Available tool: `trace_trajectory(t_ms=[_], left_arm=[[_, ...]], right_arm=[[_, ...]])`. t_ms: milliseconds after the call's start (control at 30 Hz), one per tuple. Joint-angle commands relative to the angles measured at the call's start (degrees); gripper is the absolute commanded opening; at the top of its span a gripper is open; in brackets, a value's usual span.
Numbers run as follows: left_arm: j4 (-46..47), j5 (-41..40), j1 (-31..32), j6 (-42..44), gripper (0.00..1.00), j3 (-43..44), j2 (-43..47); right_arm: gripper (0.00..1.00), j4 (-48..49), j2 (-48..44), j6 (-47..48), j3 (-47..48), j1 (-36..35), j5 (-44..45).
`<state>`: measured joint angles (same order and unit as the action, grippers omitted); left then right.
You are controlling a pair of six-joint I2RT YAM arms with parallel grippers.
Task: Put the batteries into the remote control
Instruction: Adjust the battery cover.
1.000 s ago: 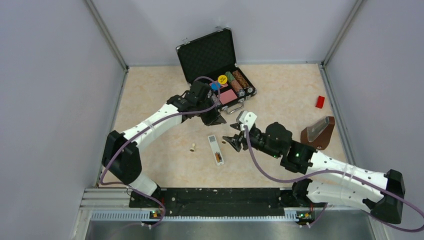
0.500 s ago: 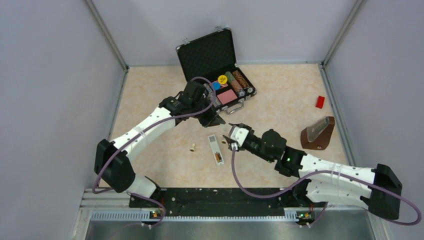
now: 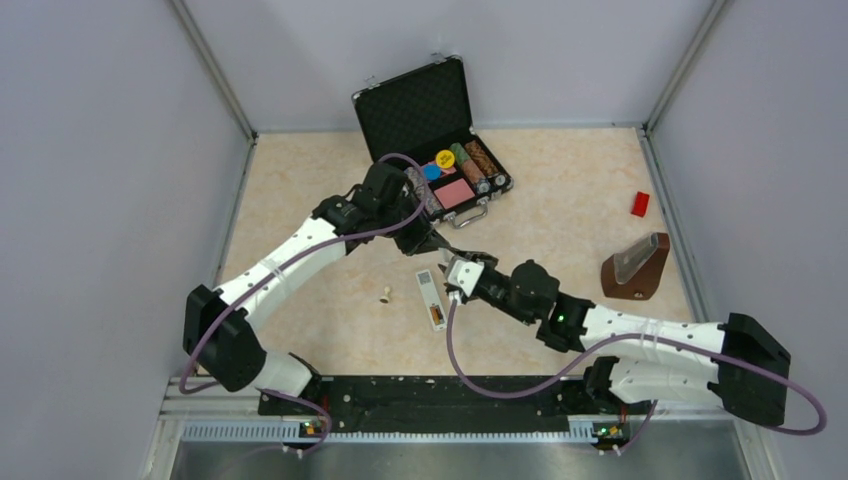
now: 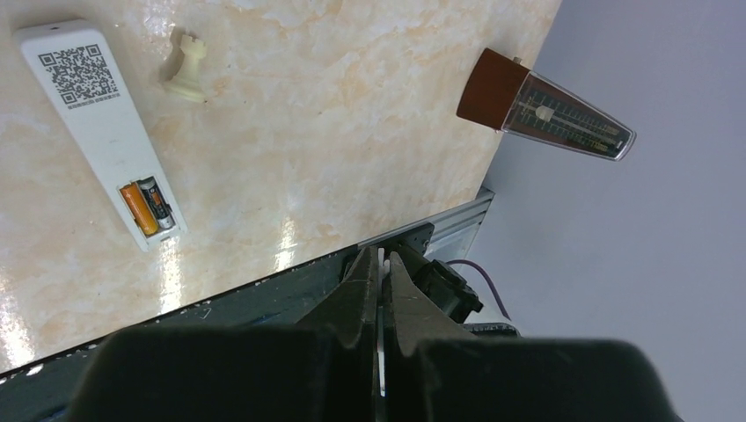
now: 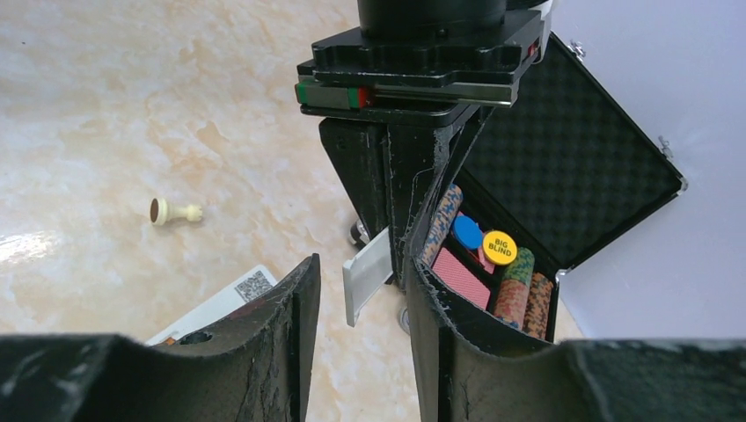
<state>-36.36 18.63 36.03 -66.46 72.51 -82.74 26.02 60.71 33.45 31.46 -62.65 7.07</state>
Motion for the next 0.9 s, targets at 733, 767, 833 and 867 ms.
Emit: trace_trajectory(t_ms=[733,767,833,867], left_arm=[[4.6,-5.8,-0.2,3.6,0.63,-4.2,6.5],[4.6,-7.3,-0.3,4.7,0.67,-4.6,7.2],[4.3,-11.7,-0.5,7.5,0.73,-6.1,8.8],[4.5,-14.0,-0.6,8.6,0.77,-7.3,9.6]], right_arm=[[0.0,-6.2,-3.0,-12.3,6.2,-1.0,7.2],[0.0,-8.2,-3.8,-15.3,6.4,-1.0,8.3],[0.0,-13.4,-5.3,-21.4,6.8,-1.0,10.0],[0.0,-16.0,-6.0,-25.7,7.0,-1.0,12.6]])
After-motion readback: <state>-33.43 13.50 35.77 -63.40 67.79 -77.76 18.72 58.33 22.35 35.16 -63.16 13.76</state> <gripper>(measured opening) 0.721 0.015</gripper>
